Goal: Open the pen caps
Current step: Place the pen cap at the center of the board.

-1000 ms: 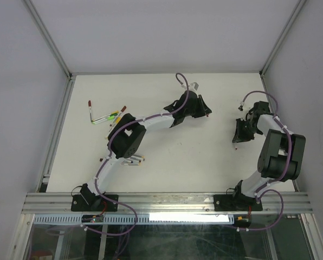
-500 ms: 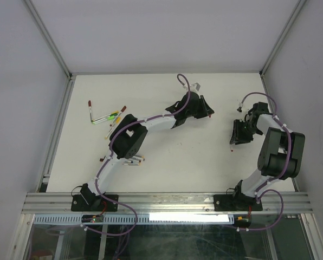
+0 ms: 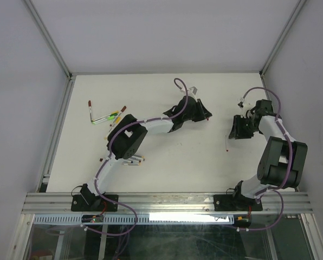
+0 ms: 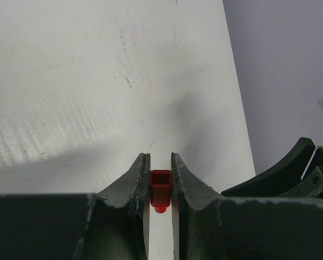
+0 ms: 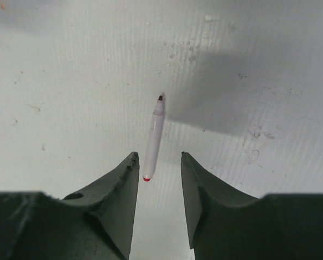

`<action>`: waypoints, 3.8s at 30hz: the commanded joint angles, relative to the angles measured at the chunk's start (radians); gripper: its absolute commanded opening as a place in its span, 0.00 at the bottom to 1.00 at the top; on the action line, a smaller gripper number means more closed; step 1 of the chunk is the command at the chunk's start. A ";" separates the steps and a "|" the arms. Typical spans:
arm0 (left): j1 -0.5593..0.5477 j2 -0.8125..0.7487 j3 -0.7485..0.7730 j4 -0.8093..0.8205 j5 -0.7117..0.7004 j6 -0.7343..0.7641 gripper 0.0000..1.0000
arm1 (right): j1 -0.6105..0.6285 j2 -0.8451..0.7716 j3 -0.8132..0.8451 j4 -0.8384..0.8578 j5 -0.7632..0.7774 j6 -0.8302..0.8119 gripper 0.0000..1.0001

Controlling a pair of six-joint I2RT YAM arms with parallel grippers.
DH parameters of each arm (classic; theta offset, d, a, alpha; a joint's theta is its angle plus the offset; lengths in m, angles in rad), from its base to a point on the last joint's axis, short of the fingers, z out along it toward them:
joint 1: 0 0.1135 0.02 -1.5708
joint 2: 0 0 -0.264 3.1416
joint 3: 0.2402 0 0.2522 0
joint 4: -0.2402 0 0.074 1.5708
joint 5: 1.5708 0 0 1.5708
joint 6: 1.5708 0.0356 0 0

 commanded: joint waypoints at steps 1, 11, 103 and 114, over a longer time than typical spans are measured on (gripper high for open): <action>-0.004 -0.104 -0.026 0.088 -0.008 -0.004 0.00 | 0.021 -0.036 0.023 0.034 -0.061 -0.019 0.39; -0.004 -0.133 -0.085 0.119 -0.001 -0.041 0.00 | 0.040 -0.036 0.021 0.043 -0.073 -0.008 0.40; -0.209 0.395 0.641 -0.303 -0.525 0.355 0.18 | -0.105 -0.024 0.028 0.082 -0.041 0.060 0.42; -0.214 0.398 0.639 -0.290 -0.481 0.354 0.27 | -0.107 -0.025 0.027 0.083 -0.042 0.060 0.42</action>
